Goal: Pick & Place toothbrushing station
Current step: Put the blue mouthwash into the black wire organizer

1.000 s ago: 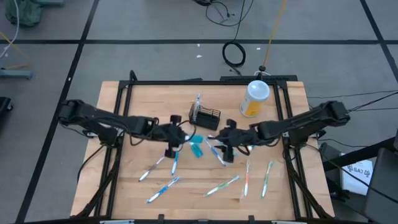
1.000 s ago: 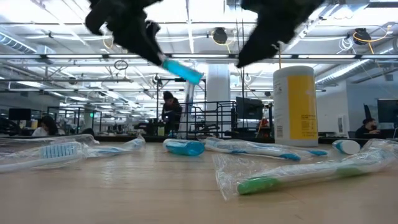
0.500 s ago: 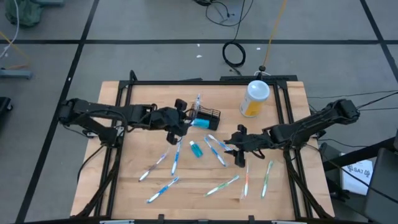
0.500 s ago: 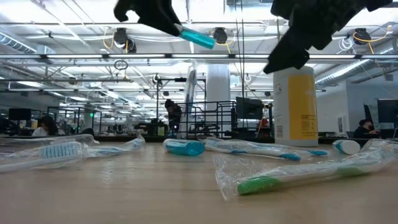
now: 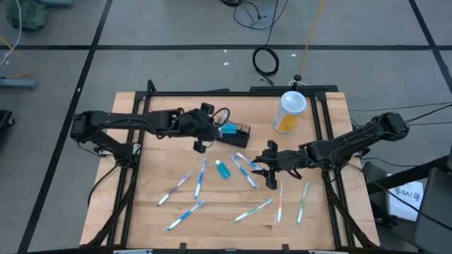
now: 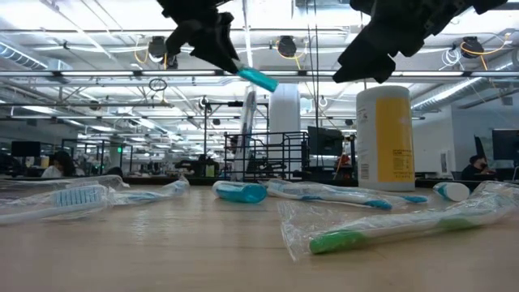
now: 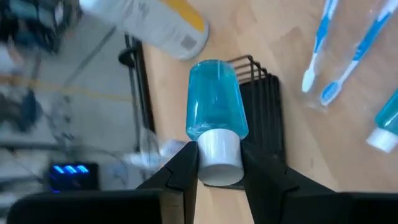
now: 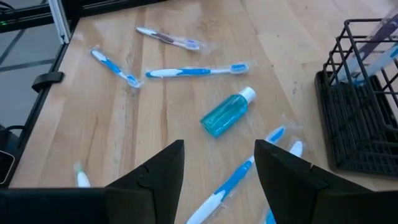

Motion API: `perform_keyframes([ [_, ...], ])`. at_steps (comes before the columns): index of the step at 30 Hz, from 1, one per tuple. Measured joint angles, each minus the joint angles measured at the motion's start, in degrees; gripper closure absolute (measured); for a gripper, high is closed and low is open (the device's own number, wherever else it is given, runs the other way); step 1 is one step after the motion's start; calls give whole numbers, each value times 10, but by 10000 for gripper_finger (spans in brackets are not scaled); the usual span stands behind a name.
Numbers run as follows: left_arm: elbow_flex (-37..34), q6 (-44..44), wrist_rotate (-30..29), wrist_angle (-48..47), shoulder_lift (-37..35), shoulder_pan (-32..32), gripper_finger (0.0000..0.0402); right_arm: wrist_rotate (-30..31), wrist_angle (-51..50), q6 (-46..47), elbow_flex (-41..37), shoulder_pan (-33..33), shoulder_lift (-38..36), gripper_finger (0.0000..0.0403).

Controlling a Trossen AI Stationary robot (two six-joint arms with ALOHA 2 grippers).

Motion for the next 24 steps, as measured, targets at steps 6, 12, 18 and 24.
perform_keyframes([
  [6,100,76,-36,-70,74,-24,300,0,14,-11,0,0,0,216],
  [12,248,160,-40,-212,202,-7,300,0,17,-12,0,0,0,216],
  [18,325,251,-66,-287,268,6,300,-2,15,-12,0,5,0,216],
  [24,347,325,-69,-297,272,19,300,-2,11,-12,0,6,0,216],
])
